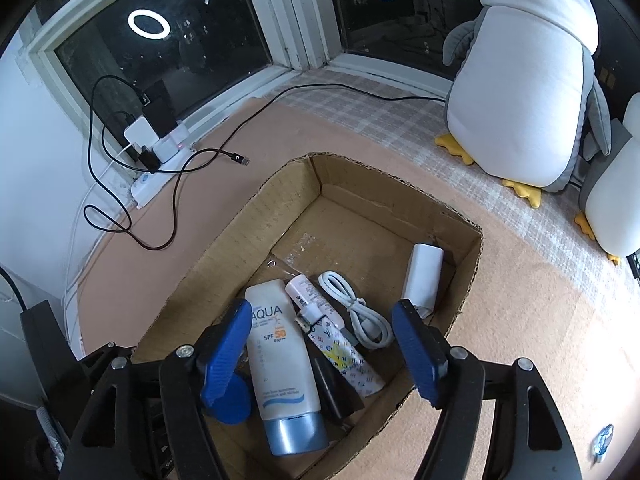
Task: Organize rigid objects
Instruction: 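Carry the lighter into the box and open the right tool, then move the right tool back to the clear blue-capped bottle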
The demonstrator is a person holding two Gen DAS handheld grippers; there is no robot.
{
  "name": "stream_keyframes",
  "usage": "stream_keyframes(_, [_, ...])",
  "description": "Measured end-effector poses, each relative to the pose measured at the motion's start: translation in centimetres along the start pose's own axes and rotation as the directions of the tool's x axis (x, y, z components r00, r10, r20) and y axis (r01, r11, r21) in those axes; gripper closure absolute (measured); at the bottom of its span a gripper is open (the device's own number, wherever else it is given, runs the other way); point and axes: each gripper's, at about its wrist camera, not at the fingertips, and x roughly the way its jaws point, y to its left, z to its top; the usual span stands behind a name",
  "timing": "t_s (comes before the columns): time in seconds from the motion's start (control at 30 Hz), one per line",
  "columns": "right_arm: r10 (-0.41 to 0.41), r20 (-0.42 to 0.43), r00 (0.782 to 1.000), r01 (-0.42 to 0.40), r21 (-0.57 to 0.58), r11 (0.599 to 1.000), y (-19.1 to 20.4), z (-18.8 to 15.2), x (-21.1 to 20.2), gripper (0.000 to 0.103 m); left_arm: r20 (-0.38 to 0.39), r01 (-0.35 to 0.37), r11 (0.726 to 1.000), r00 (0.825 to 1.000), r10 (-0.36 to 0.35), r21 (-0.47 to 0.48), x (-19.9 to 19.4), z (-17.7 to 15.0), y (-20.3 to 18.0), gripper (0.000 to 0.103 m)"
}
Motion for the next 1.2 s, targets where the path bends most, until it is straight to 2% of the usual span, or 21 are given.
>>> stream_keyframes(0.4, [0.003, 0.02, 1.0, -0.005, 0.057, 0.998, -2.4, -1.2, -2.1, 0.034, 0.001, 0.001, 1.0, 1.0, -0.001, -0.001, 0.0, 0.2, -0.1, 0.065])
stream_keyframes(0.63, [-0.034, 0.033, 0.999, 0.031, 0.09, 0.995, -4.9, -3.3, -4.3, 0.034, 0.001, 0.001, 1.0, 1.0, -0.001, 0.0, 0.1, 0.1, 0.0, 0.065])
stream_keyframes(0.87, [-0.126, 0.042, 0.991, 0.118, 0.149, 0.982, -9.7, -6.6, -7.4, 0.034, 0.001, -0.001, 1.0, 1.0, 0.001, 0.001, 0.1, 0.1, 0.1, 0.065])
stream_keyframes(1.2, [-0.221, 0.034, 0.975, 0.199, 0.316, 0.928, -19.4, -12.2, -11.6, 0.034, -0.001, -0.006, 1.0, 1.0, 0.006, 0.003, 0.1, 0.0, 0.3, 0.065])
